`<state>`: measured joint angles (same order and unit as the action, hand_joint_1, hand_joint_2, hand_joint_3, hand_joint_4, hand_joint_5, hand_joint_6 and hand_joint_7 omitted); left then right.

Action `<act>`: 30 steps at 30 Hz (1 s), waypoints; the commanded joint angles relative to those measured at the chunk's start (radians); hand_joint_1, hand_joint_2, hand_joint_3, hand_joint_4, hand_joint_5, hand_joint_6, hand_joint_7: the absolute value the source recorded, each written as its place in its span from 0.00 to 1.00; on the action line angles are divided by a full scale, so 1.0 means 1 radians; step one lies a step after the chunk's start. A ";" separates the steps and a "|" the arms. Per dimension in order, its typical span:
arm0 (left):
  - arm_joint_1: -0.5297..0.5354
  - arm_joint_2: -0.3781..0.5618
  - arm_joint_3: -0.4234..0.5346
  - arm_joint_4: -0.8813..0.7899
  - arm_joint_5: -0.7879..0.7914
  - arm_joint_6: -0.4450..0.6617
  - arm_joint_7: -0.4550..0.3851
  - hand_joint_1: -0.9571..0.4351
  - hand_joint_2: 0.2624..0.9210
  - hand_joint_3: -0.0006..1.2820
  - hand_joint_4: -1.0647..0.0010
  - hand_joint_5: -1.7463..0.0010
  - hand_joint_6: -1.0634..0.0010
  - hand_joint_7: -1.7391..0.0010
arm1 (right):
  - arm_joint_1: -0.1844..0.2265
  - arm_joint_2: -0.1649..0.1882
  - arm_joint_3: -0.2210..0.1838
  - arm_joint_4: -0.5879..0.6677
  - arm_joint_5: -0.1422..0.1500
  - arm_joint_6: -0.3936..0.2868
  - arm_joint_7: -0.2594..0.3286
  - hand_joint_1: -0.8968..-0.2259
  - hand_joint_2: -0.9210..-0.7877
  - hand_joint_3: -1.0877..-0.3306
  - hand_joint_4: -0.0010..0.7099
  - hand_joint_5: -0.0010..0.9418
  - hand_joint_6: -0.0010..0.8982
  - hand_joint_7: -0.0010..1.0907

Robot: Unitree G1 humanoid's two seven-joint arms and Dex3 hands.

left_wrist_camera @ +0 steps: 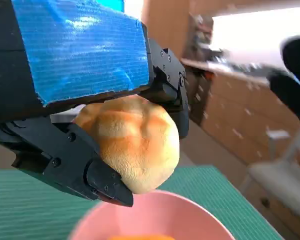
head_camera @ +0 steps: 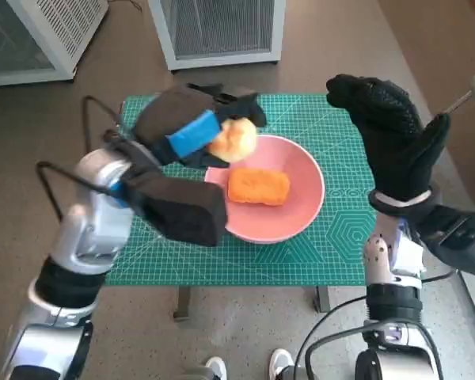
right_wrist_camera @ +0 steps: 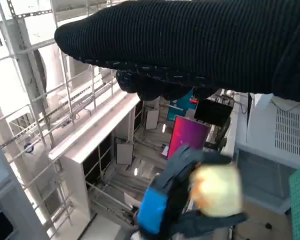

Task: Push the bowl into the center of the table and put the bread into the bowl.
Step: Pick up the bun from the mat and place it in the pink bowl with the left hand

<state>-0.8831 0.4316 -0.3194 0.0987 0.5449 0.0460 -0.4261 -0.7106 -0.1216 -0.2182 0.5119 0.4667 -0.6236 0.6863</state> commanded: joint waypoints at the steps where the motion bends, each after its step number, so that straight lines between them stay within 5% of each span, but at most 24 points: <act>1: -0.064 -0.046 -0.042 0.102 0.003 -0.045 -0.005 0.69 1.00 0.05 0.33 0.32 0.43 0.34 | 0.026 -0.010 -0.003 -0.002 -0.013 -0.003 -0.003 0.52 0.00 0.82 0.47 0.01 0.08 0.47; 9: -0.119 -0.118 -0.095 0.313 0.021 -0.124 0.040 0.69 1.00 0.06 0.33 0.33 0.44 0.32 | 0.039 -0.020 -0.004 -0.004 -0.023 -0.023 -0.005 0.53 0.00 0.81 0.46 0.00 0.06 0.45; 13: -0.125 -0.147 -0.111 0.394 0.030 -0.117 0.053 0.69 1.00 0.14 0.42 0.26 0.59 0.25 | 0.044 -0.026 -0.004 -0.006 -0.025 -0.032 -0.008 0.54 0.00 0.79 0.44 0.00 0.05 0.45; 15: -0.122 -0.159 -0.114 0.414 0.030 -0.096 0.046 0.67 0.91 0.15 0.54 0.51 0.69 0.49 | 0.046 -0.029 -0.004 -0.007 -0.023 -0.034 -0.007 0.54 0.00 0.78 0.43 0.00 0.05 0.45; 18: -0.115 -0.174 -0.111 0.428 0.024 -0.060 0.027 0.65 0.87 0.12 0.65 0.80 0.78 0.69 | 0.049 -0.033 -0.004 -0.010 -0.022 -0.035 -0.007 0.53 0.00 0.78 0.43 0.00 0.05 0.44; 20: -0.107 -0.184 -0.104 0.428 0.013 -0.038 0.017 0.63 0.85 0.11 0.71 0.89 0.82 0.75 | 0.050 -0.036 -0.004 -0.012 -0.022 -0.036 -0.009 0.53 0.00 0.78 0.43 0.00 0.05 0.44; 30: -0.047 -0.163 -0.067 0.365 -0.032 -0.044 0.018 0.53 0.85 0.08 0.85 1.00 0.86 0.82 | 0.038 -0.039 -0.003 0.008 -0.032 -0.047 -0.015 0.54 0.00 0.78 0.43 0.00 0.05 0.44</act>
<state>-0.9545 0.2521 -0.4116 0.4963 0.5385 0.0193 -0.4082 -0.6857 -0.1550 -0.2228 0.5075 0.4556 -0.6712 0.6793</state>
